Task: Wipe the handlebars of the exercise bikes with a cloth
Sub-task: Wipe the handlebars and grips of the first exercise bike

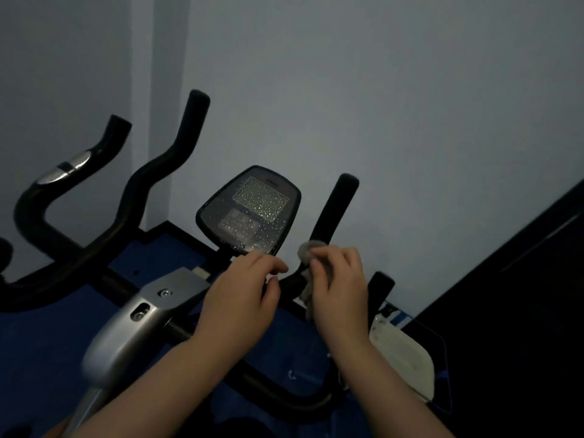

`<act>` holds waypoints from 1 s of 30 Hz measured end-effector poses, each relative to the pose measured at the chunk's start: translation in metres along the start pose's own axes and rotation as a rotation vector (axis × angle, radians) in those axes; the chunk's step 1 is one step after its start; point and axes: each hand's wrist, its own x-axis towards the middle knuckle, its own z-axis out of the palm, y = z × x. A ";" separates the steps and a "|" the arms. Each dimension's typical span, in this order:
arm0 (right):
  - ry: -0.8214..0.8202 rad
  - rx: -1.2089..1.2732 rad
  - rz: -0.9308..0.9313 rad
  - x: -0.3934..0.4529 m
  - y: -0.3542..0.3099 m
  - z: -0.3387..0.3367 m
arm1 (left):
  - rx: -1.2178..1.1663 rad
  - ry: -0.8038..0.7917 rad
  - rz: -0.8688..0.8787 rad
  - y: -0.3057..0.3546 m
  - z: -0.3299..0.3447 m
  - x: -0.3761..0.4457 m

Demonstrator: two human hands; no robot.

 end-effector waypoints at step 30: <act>0.404 0.292 -0.113 0.072 0.002 -0.020 | 0.246 -0.004 -0.069 0.008 0.015 0.011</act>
